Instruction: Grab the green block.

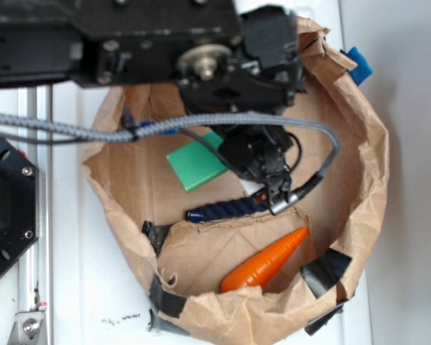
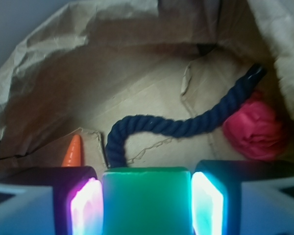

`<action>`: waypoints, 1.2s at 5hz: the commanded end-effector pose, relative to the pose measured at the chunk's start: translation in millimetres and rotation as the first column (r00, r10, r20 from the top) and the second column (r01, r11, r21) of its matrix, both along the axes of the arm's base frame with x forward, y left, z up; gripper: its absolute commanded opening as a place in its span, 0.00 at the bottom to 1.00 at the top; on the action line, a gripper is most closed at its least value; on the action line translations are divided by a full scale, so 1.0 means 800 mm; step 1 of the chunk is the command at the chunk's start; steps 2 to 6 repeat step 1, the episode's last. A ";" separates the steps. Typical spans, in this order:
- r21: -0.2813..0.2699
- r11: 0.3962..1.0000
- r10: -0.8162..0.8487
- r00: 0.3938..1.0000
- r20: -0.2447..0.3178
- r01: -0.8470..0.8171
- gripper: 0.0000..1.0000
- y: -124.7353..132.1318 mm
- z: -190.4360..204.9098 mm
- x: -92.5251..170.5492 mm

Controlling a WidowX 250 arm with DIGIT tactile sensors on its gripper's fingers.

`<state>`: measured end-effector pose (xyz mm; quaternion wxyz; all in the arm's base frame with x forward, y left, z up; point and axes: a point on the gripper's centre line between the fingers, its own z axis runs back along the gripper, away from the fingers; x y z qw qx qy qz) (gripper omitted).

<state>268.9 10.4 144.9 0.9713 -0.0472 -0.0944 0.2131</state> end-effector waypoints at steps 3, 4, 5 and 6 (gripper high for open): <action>0.079 0.997 -0.020 0.999 0.051 0.016 0.17 -0.007 0.016 -0.005; 0.079 0.997 -0.020 0.999 0.051 0.016 0.17 -0.007 0.016 -0.005; 0.079 0.997 -0.020 0.999 0.051 0.016 0.17 -0.007 0.016 -0.005; 0.079 0.997 -0.020 0.999 0.051 0.016 0.17 -0.007 0.016 -0.005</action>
